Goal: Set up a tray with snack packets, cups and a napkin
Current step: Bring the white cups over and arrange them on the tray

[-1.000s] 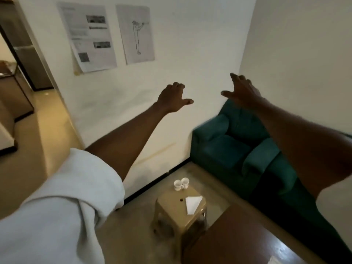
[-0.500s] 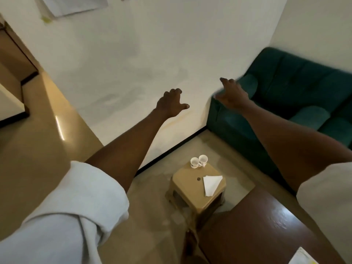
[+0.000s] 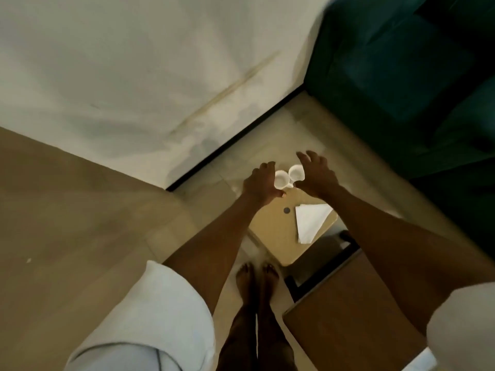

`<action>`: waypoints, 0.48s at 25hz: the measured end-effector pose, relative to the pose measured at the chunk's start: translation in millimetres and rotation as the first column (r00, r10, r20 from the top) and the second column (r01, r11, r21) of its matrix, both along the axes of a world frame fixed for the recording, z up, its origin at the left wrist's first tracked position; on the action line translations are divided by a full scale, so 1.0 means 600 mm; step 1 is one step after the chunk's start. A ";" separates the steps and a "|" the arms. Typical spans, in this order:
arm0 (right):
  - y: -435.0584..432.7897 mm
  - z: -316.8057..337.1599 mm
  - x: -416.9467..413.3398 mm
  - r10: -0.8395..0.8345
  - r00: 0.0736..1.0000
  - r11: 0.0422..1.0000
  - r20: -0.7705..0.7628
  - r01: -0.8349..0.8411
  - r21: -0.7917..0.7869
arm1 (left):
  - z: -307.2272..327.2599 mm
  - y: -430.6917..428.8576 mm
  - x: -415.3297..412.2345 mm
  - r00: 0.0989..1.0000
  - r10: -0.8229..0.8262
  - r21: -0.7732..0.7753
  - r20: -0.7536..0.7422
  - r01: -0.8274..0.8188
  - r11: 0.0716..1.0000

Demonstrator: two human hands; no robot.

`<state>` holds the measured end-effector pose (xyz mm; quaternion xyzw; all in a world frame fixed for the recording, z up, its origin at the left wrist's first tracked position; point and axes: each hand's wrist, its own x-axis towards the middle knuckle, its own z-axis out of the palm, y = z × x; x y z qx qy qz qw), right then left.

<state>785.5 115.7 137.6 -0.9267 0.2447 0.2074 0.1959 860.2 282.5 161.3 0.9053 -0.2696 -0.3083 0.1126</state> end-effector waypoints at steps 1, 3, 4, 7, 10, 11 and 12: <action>0.001 -0.054 0.007 0.007 0.999 1.000 -0.034 -0.007 0.004 | -0.053 -0.009 0.003 1.000 -0.013 0.021 0.004 0.013 1.000; -0.009 -0.123 0.023 0.031 0.998 0.999 -0.058 -0.031 0.010 | -0.125 -0.034 0.011 0.998 -0.053 0.017 0.021 0.053 0.998; -0.009 -0.121 0.023 0.046 0.997 0.999 -0.054 -0.045 0.005 | -0.119 -0.037 0.015 0.995 -0.088 0.037 0.053 0.086 0.996; -0.004 -0.187 0.038 0.078 0.994 0.997 -0.075 -0.078 0.004 | -0.182 -0.062 0.024 0.984 -0.160 0.038 0.082 0.157 0.987; 0.009 -0.213 0.029 0.099 0.993 0.995 -0.069 -0.099 0.001 | -0.206 -0.061 0.016 0.984 -0.164 0.043 0.074 0.161 0.986; 0.009 -0.221 0.029 0.083 0.994 0.996 -0.066 -0.084 -0.010 | -0.215 -0.063 0.013 0.983 -0.168 0.032 0.067 0.166 0.986; 0.011 -0.223 0.031 0.071 0.996 0.997 -0.048 -0.073 -0.038 | -0.220 -0.063 0.013 0.984 -0.154 0.005 0.090 0.155 0.988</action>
